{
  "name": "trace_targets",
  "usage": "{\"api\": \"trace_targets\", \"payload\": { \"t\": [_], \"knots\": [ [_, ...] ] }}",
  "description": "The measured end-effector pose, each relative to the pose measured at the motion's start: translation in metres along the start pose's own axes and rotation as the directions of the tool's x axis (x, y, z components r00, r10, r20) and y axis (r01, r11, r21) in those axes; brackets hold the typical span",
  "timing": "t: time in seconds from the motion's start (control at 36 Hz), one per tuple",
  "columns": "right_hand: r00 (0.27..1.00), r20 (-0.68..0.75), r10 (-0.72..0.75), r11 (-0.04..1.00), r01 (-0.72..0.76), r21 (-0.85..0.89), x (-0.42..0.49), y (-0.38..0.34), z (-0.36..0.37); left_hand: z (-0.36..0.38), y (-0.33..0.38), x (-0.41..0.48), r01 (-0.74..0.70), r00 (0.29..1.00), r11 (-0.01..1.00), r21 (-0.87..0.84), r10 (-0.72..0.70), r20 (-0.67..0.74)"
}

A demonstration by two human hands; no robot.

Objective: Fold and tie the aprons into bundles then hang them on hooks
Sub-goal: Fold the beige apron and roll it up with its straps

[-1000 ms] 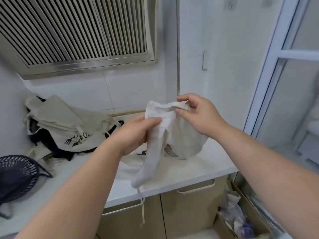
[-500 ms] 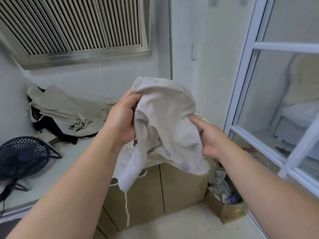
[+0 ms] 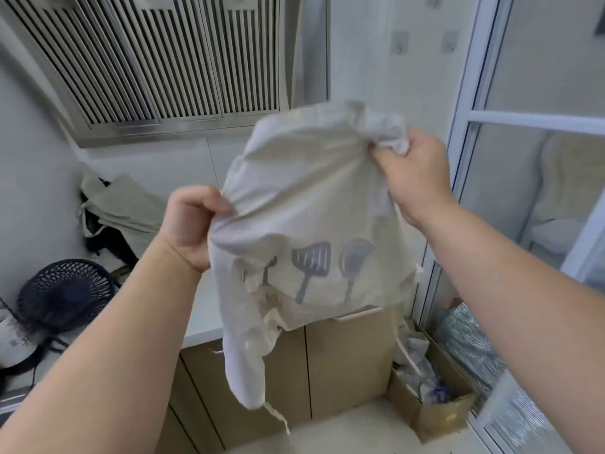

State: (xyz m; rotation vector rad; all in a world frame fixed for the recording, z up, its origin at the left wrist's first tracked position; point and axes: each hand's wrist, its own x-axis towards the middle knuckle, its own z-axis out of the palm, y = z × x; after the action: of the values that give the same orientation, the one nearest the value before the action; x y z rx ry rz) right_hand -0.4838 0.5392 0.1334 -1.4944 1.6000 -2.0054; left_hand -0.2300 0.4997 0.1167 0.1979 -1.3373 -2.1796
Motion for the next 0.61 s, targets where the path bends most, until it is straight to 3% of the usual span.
{"api": "trace_targets", "payload": {
  "t": [0.08, 0.14, 0.19, 0.22, 0.28, 0.33, 0.39, 0.44, 0.5, 0.56, 0.58, 0.61],
  "knots": [
    [0.993, -0.076, -0.089, 0.996, 0.091, 0.017, -0.008, -0.010, 0.006, 0.007, 0.005, -0.004, -0.080, 0.995, 0.992, -0.096, 0.086, 0.059],
    [0.999, -0.038, -0.026, 0.997, 0.024, -0.067, -0.008, -0.005, 0.008, 0.009, 0.004, -0.002, -0.146, 0.956, 0.986, 0.076, 0.161, -0.244],
    [0.987, 0.104, 0.126, 0.960, -0.095, -0.263, -0.007, 0.005, 0.006, 0.002, -0.002, 0.001, -0.044, 0.762, 0.929, 0.366, 0.269, -0.589],
    [0.960, 0.188, 0.207, 0.921, -0.127, -0.368, -0.009, 0.011, 0.004, -0.006, -0.006, 0.001, 0.088, 0.680, 0.869, 0.486, 0.304, -0.667],
    [0.896, 0.315, 0.312, 0.846, -0.111, -0.521, -0.017, 0.021, -0.001, -0.022, -0.016, -0.004, 0.433, 0.611, 0.634, 0.641, 0.316, -0.726],
    [0.834, 0.374, 0.405, 0.798, -0.123, -0.590, -0.027, 0.031, 0.000, -0.030, -0.026, -0.011, 0.671, 0.623, 0.312, 0.672, 0.253, -0.740],
    [0.754, 0.413, 0.512, 0.780, -0.205, -0.592, -0.037, 0.041, 0.003, -0.031, -0.038, -0.016, 0.756, 0.641, 0.027, 0.653, 0.171, -0.749],
    [0.704, 0.444, 0.554, 0.770, -0.231, -0.595, -0.045, 0.049, 0.007, -0.031, -0.047, -0.018, 0.767, 0.640, -0.109, 0.632, 0.056, -0.767],
    [0.693, 0.457, 0.557, 0.758, -0.199, -0.621, -0.052, 0.058, 0.010, -0.034, -0.054, -0.024, 0.788, 0.597, -0.095, 0.609, -0.128, -0.792],
    [0.730, 0.432, 0.530, 0.739, -0.147, -0.658, -0.057, 0.067, 0.012, -0.038, -0.060, -0.029, 0.791, 0.602, 0.024, 0.611, -0.210, -0.770],
    [0.791, 0.391, 0.470, 0.740, -0.113, -0.663, -0.060, 0.072, 0.013, -0.040, -0.063, -0.031, 0.759, 0.650, 0.163, 0.631, -0.136, -0.747],
    [0.870, 0.320, 0.376, 0.767, -0.098, -0.634, -0.062, 0.078, 0.015, -0.040, -0.067, -0.032, 0.682, 0.682, 0.338, 0.648, 0.024, -0.731]
  ]
}}
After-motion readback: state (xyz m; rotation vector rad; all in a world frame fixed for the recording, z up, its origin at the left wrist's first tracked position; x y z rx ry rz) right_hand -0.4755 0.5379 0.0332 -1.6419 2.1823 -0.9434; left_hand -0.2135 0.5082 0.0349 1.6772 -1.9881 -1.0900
